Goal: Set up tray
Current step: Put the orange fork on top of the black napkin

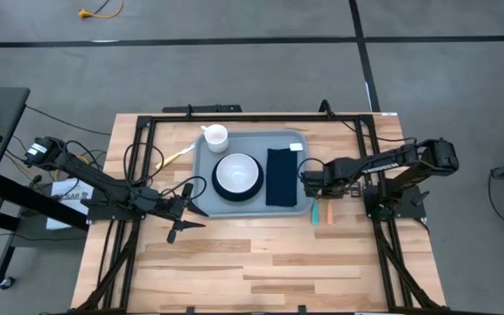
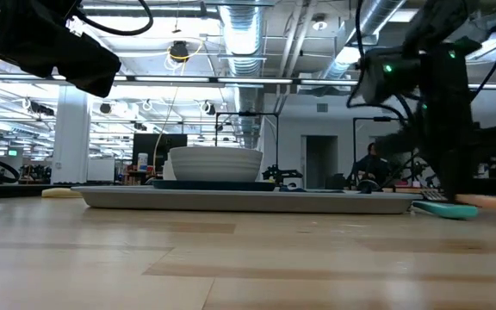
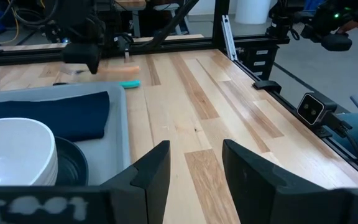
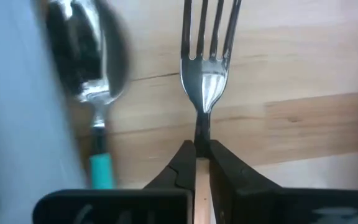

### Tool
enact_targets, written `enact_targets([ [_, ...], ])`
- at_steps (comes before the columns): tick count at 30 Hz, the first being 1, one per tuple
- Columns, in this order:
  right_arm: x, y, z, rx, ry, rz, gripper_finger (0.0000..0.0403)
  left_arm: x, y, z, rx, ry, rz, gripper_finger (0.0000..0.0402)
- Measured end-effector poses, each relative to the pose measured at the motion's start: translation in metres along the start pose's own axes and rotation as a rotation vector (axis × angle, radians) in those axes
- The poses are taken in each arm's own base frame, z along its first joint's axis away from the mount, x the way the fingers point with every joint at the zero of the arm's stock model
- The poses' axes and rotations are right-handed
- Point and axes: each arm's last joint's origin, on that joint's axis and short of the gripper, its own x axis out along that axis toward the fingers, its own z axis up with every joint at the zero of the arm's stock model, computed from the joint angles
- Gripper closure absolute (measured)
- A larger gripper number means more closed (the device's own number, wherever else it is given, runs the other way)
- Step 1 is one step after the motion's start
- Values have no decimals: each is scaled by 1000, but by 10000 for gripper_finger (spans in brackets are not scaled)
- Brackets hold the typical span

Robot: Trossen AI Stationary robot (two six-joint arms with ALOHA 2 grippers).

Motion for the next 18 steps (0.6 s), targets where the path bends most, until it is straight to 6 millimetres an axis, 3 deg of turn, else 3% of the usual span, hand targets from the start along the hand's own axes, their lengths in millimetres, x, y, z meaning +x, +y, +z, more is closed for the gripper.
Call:
enact_targets([
  [7,-17,3,10,-20,-19,-36,397,0,0,0,0,-1,0,267],
  [18,-68,33,42,-85,-82,185,397,0,0,2,5,-19,0,267],
])
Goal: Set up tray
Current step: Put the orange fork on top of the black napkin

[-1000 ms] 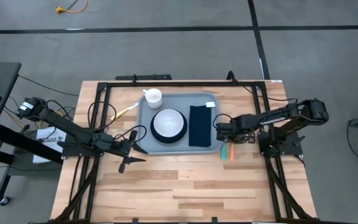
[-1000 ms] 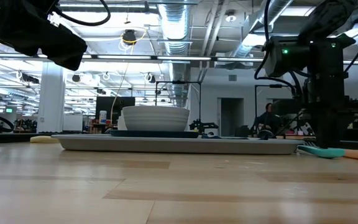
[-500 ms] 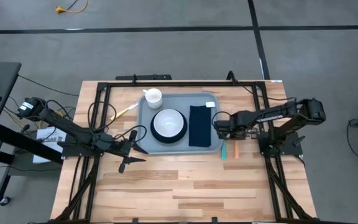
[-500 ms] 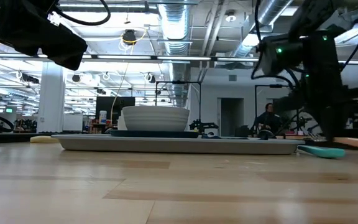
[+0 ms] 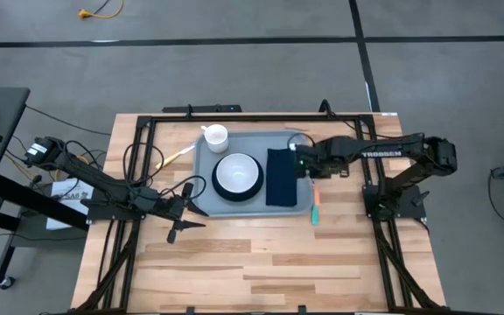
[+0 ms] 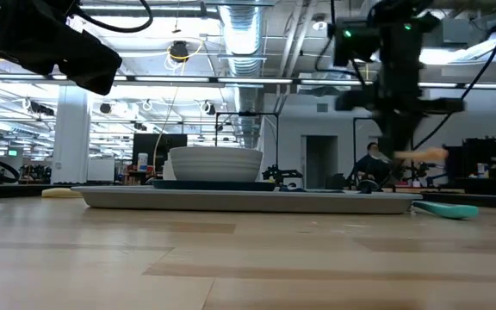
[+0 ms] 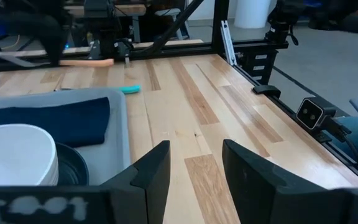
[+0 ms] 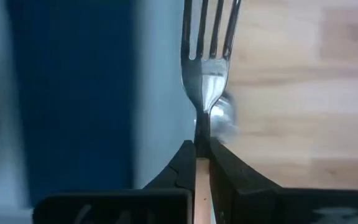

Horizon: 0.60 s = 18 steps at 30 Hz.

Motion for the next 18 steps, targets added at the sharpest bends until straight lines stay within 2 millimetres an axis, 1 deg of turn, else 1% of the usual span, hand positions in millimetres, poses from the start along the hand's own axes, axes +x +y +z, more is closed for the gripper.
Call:
enact_targets([
  [5,-21,16,16,-23,-49,135,398,0,0,0,10,-4,0,267],
  [8,-28,23,24,-23,-76,199,398,0,0,0,11,-5,0,267],
  [10,-24,30,29,-22,-78,209,398,0,0,0,18,-5,0,267],
  [12,-17,35,34,-31,-55,184,398,0,0,1,18,-10,-1,267],
  [16,9,57,43,-90,9,148,396,0,0,2,17,-19,-1,267],
  [18,17,70,50,-116,34,187,392,0,0,2,17,-18,-1,267],
])
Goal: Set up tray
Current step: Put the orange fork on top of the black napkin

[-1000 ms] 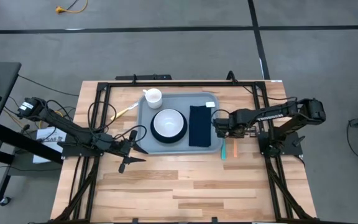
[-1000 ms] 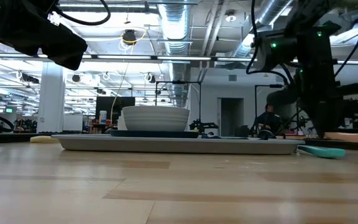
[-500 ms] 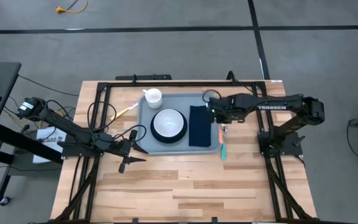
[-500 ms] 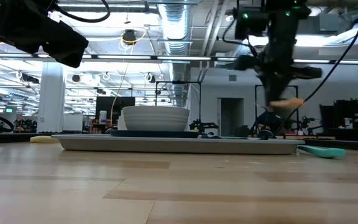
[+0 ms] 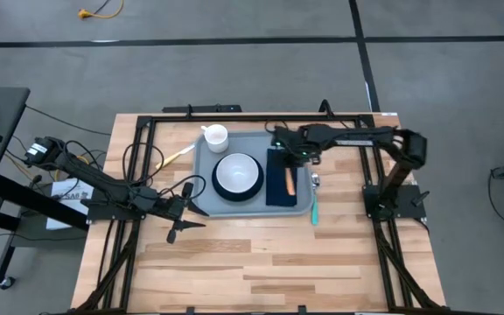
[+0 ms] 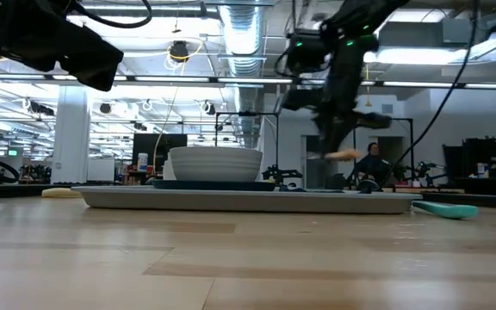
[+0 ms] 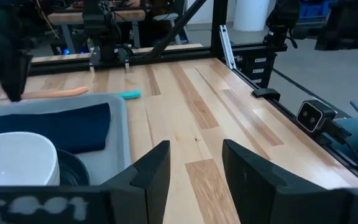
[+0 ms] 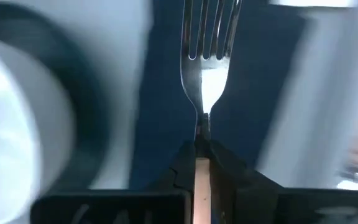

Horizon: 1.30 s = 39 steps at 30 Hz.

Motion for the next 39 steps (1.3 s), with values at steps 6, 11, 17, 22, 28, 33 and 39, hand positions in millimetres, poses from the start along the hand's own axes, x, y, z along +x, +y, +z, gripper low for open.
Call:
enact_targets([
  [6,13,18,18,-14,25,6,389,0,0,-1,1,7,0,267],
  [11,22,24,18,-18,46,-15,390,0,0,-2,4,24,-2,267],
  [17,38,25,7,-19,69,-104,388,0,0,-2,3,22,-5,267],
  [22,44,27,0,-33,82,-125,385,0,0,-2,3,22,-2,267],
  [28,44,30,-6,-3,47,-141,388,0,0,-2,3,21,-2,267],
  [33,43,30,-11,37,48,-161,385,0,0,-2,3,21,-2,267],
  [39,43,31,-13,75,35,-168,386,0,0,-2,2,21,-2,267],
])
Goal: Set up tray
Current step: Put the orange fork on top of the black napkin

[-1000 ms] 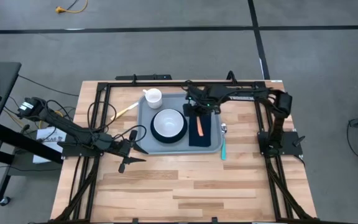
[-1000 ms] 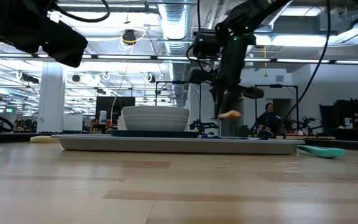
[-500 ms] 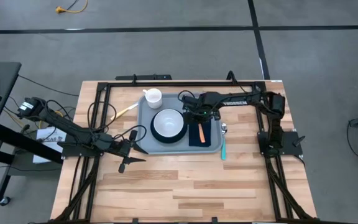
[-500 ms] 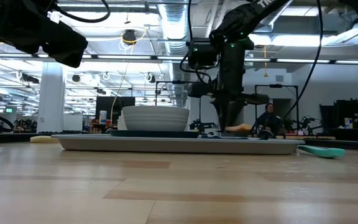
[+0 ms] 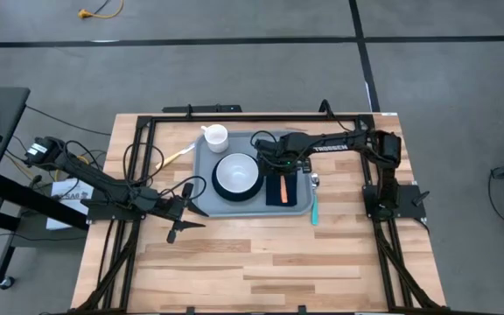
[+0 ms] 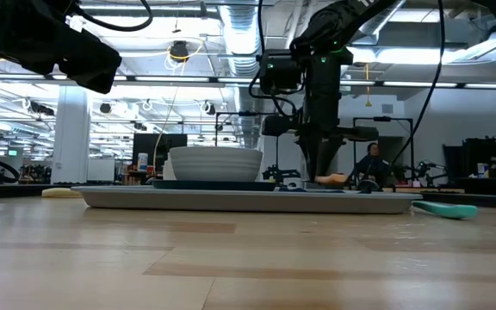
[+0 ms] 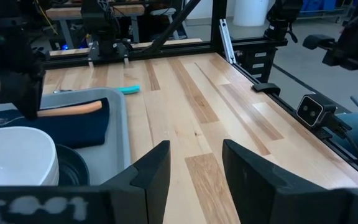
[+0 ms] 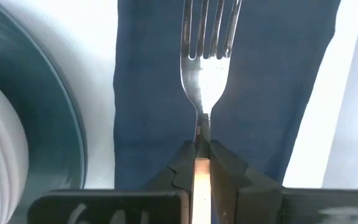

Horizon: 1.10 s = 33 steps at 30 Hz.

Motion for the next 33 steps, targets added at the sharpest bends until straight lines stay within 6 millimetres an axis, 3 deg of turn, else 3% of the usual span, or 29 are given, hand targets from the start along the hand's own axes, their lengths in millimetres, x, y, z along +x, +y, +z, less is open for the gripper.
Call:
enact_targets([
  [33,0,3,-5,-14,-48,-1,365,0,0,0,-8,0,-1,267],
])
